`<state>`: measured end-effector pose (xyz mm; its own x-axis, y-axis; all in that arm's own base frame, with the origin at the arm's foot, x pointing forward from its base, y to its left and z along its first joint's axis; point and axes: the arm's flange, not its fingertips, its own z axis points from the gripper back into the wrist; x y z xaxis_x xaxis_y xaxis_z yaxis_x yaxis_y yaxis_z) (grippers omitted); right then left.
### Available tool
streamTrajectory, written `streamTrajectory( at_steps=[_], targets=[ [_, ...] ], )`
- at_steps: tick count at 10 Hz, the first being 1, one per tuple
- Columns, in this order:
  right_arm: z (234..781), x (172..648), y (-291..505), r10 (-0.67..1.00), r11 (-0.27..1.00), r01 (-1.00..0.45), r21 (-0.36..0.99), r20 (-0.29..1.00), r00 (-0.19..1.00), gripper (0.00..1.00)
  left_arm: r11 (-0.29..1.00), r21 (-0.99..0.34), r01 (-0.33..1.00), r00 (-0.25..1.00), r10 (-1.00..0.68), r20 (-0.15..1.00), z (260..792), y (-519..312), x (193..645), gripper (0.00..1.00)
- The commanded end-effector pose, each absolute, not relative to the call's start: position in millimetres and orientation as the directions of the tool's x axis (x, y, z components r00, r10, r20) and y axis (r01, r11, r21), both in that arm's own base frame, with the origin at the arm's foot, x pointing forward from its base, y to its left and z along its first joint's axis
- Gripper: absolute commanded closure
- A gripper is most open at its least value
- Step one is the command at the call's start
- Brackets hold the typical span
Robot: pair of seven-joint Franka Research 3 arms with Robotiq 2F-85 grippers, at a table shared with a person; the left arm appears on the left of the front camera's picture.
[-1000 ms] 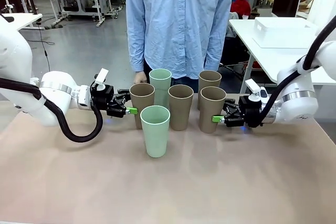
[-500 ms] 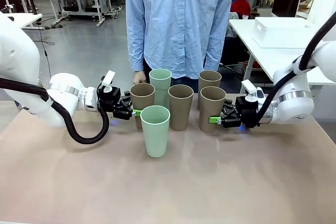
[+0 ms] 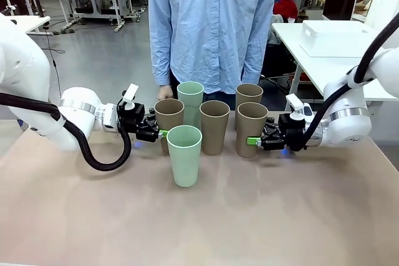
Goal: Stack the cups and store them in the basket.
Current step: Pick up two Reusable plastic cups , one in each hand.
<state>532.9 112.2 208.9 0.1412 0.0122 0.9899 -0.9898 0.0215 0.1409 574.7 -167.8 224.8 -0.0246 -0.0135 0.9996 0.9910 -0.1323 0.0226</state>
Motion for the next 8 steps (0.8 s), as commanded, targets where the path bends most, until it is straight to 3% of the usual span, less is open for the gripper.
streamTrajectory(
  at_steps=[1, 6, 7, 8],
  targets=[
    [218.3, 535.0, 118.2, -0.001, 0.05, -0.983, 0.174, 0.985, 0.174, 0.0, -0.126, 0.007, 0.992, -0.004, 0.028, 1.0, 227.3, -172.1, 579.7, 0.0],
    [223.8, 533.4, 116.3, -0.003, 0.043, -0.979, 0.198, 0.98, 0.198, 0.0, -0.14, 0.007, 0.99, -0.002, 0.035, 0.999, 229.1, -171.0, 578.0, 0.0],
    [223.9, 533.5, 116.0, 0.005, 0.03, -0.98, 0.197, 0.98, 0.198, 0.2, -0.142, 0.015, 0.99, -0.01, 0.033, 0.999, 229.1, -170.8, 577.9, 0.19],
    [224.2, 533.2, 115.5, 0.008, 0.022, -0.98, 0.2, 0.98, 0.2, 0.2, -0.142, 0.013, 0.99, -0.008, 0.035, 0.999, 229.2, -170.7, 577.4, 0.19]
  ],
)
